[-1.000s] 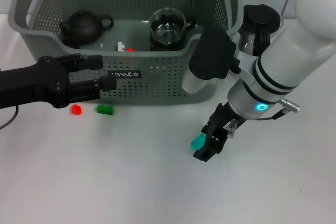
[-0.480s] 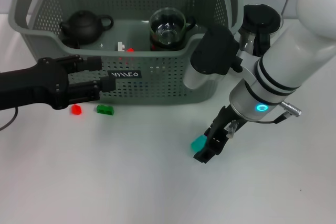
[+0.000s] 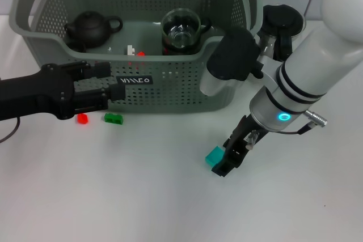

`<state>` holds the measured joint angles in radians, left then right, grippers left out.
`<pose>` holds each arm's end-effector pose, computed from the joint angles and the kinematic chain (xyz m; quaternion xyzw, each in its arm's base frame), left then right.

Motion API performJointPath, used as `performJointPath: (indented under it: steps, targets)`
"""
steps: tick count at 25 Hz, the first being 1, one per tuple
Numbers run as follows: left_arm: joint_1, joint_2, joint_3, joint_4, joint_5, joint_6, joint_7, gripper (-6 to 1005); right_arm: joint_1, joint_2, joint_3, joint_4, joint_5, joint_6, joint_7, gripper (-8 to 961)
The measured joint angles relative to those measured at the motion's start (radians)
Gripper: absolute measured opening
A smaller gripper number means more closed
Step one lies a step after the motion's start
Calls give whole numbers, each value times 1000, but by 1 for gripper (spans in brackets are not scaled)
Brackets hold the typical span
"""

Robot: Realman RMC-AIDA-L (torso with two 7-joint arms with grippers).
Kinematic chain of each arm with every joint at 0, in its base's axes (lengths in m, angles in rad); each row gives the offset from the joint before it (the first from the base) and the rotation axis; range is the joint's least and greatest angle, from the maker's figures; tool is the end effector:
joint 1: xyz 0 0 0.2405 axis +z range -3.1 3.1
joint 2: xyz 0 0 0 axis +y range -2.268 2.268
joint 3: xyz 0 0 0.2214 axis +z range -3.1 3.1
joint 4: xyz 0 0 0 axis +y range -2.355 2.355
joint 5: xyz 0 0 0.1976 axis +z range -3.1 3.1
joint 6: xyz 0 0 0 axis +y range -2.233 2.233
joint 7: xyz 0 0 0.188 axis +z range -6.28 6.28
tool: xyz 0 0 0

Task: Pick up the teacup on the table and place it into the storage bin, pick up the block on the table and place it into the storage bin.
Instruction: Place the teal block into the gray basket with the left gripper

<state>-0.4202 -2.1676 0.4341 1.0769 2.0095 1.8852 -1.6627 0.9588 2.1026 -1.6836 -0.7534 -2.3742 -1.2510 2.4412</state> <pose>-0.1983 0.2894 0.0502 -0.9036 -0.2571 -0.3093 0.1478 0.1521 0.3341 -0.1253 -0.9490 0.2110 -0.2250 0.0651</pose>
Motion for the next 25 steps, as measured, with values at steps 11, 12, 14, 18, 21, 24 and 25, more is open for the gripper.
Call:
performJointPath:
  steps: [11,12,14,18,21,24,25]
  targets:
    - [0,0,-7,0,0,-1,0,716,25,5,-12,0,1,-11,-29,698]
    - [0,0,-7,0,0,-1,0,716,27,5,-14,0,1,-11,-29,698]
    - [0,0,-8,0,0,-1,0,716,28,5,-14,0,0,-11,-28,698]
    - [0,0,-8,0,0,-2,0,716,31,3,-10,11,0,-11,-5,698]
    - [0,0,-8,0,0,-3,1,716,39,3,-5,31,4,-11,2,698]
    - [-1,0,-8,-1,0,-4,2,716,45,4,-13,41,4,-10,-10,698]
    - [-1,0,-8,-1,0,-4,2,716,46,5,-16,42,3,-10,-19,698]
